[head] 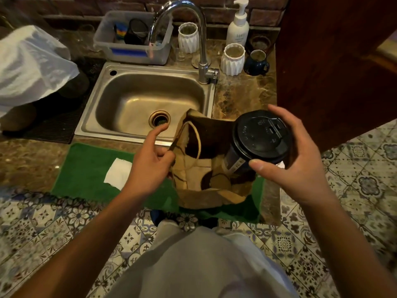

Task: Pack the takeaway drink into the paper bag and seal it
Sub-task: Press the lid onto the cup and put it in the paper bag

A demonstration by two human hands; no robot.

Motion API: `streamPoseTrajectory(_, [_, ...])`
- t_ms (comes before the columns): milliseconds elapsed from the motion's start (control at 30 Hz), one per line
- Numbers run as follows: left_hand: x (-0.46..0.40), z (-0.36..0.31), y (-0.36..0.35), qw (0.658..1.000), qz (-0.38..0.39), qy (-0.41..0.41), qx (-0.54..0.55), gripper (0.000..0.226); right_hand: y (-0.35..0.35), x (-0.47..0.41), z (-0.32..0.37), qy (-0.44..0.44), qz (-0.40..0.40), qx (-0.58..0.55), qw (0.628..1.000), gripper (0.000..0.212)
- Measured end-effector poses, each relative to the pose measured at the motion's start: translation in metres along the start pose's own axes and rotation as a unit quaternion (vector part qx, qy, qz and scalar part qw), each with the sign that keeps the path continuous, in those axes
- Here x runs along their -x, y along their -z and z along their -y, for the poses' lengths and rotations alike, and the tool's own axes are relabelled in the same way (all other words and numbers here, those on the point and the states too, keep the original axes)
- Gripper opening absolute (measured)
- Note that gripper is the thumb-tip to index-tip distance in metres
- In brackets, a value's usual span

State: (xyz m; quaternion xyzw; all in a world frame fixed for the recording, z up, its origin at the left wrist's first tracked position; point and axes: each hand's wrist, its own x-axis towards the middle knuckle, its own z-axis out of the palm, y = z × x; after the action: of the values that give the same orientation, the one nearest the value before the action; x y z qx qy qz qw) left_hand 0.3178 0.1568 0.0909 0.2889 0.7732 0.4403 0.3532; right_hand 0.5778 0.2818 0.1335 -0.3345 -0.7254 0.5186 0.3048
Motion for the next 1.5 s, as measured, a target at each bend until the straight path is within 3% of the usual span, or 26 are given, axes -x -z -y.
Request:
streamPoseTrajectory(267, [-0.01, -0.002, 0.021, 0.99, -0.022, -0.028, -0.134, 0.066, -0.004, -0.02, 0.005, 0.022, 0.154, 0.143, 0.977, 0.098])
streamPoseTrajectory(533, [-0.012, -0.004, 0.019, 0.991, 0.011, -0.02, -0.129, 0.064, -0.051, -0.059, 0.022, 0.064, 0.348, 0.203, 0.913, 0.094])
streamPoseTrajectory(667, [-0.017, 0.001, 0.037, 0.99, -0.018, -0.023, -0.139, 0.064, -0.06, -0.077, 0.012, 0.056, 0.37, 0.254, 0.892, 0.105])
streamPoseTrajectory(833, [-0.025, 0.004, 0.057, 0.992, -0.029, -0.01, -0.12, 0.06, -0.063, -0.085, 0.008, 0.042, 0.393, 0.462, 0.794, 0.106])
streamPoseTrajectory(967, [-0.025, 0.003, 0.051, 0.987, -0.015, -0.026, -0.16, 0.059, -0.076, -0.098, 0.008, 0.028, 0.393, 0.544, 0.741, 0.094])
streamPoseTrajectory(1233, [-0.024, 0.011, 0.042, 0.988, -0.001, -0.04, -0.152, 0.058, -0.119, -0.117, -0.002, 0.039, 0.367, 0.602, 0.708, 0.083])
streamPoseTrajectory(1500, [-0.022, 0.018, 0.043, 0.993, -0.002, -0.032, -0.117, 0.058, -0.138, -0.127, -0.014, 0.013, 0.405, 0.625, 0.667, 0.075])
